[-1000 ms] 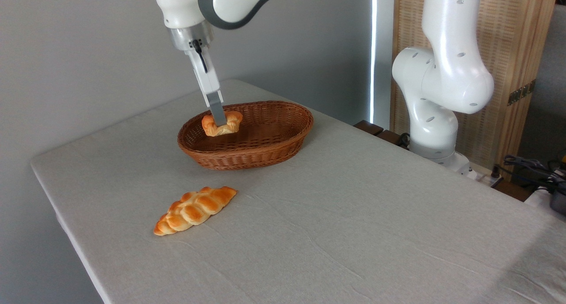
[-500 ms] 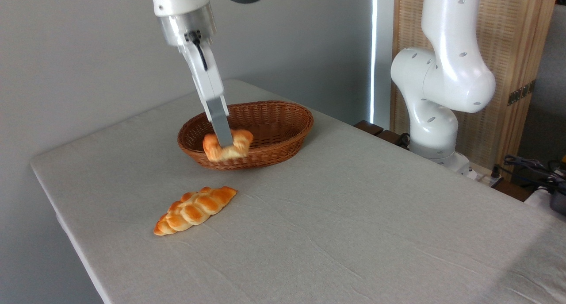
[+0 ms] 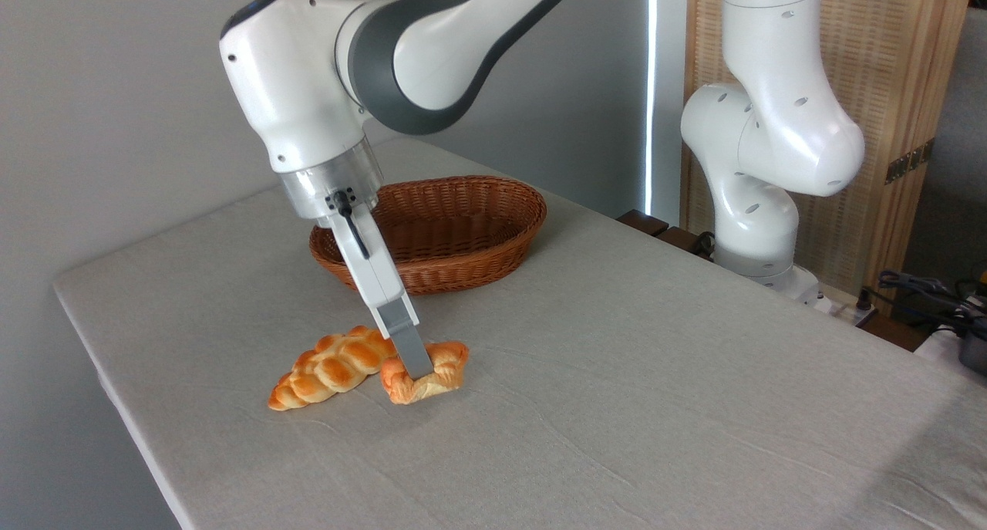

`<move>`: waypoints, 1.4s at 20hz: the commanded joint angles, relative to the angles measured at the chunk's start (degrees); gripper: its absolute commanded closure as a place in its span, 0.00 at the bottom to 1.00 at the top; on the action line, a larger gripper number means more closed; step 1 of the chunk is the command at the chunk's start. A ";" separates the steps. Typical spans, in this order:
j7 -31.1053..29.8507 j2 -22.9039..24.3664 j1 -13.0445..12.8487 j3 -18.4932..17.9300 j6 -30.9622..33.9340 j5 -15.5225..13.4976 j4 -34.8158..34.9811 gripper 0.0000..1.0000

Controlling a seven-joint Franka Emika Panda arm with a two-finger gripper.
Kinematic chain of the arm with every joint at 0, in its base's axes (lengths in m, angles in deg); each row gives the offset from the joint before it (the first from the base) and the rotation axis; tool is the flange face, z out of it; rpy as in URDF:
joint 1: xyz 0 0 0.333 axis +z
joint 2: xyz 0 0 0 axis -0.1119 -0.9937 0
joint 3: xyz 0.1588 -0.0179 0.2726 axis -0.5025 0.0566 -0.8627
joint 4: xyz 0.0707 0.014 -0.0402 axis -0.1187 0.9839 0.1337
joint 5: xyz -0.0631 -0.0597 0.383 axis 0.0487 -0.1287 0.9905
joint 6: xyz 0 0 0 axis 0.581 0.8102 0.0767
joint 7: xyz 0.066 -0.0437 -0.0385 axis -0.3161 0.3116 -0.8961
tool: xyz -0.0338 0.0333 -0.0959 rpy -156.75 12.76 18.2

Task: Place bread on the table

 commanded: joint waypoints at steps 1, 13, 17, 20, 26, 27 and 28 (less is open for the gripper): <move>0.11 0.73 -0.06 -0.24 -0.65 0.70 1.06 0.00; -0.15 3.45 0.29 -0.15 -0.56 -0.09 -0.87 0.00; -6.64 4.33 1.95 0.37 2.06 -5.88 -5.87 0.00; -7.71 5.65 3.36 0.20 9.79 -11.59 -12.10 0.00; -16.94 7.06 4.33 -0.24 11.66 -15.57 -14.50 0.00; -16.59 7.06 4.33 -0.16 11.66 -15.39 -14.50 0.00; -16.41 7.06 4.33 -0.15 11.66 -15.30 -14.50 0.00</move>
